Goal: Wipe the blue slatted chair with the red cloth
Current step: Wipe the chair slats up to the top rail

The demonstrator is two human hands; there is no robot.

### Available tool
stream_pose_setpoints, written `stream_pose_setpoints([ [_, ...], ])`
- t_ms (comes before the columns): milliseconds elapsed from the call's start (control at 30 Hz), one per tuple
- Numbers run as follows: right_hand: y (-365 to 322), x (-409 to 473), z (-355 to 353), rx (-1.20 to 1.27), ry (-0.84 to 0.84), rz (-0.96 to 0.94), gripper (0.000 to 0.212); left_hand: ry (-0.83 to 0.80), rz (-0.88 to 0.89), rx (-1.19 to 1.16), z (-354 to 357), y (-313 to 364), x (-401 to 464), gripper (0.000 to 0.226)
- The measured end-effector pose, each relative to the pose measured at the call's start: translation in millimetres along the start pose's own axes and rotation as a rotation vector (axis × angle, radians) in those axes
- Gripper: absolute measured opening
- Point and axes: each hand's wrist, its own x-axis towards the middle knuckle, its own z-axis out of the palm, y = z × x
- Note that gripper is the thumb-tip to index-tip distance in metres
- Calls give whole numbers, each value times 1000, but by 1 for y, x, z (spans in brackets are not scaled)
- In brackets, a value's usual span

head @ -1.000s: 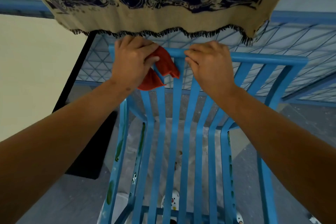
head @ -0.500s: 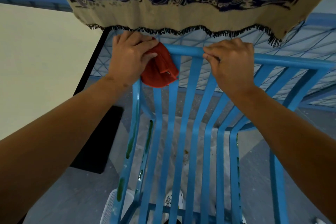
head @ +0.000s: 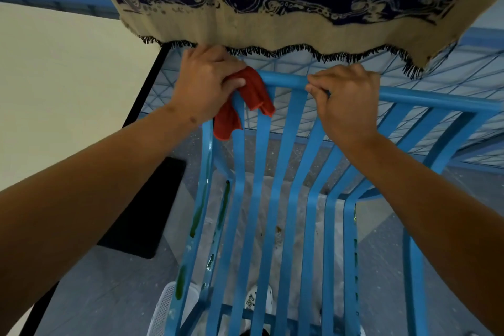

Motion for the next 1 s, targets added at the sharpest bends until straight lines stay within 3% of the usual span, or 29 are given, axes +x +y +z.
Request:
stream_pose_setpoints([
  [167, 3, -2, -1, 19, -7, 4, 17, -33, 55, -49, 5, 14, 7, 35],
  [533, 2, -2, -3, 27, -23, 38, 19, 23, -54, -97, -14, -32, -15, 30],
  [900, 2, 0, -3, 44, -24, 60, 19, 137, -512, -371, -14, -12, -32, 39],
  [1000, 1, 0, -2, 31, -25, 53, 19, 164, -567, -439, -12, -10, -37, 34],
])
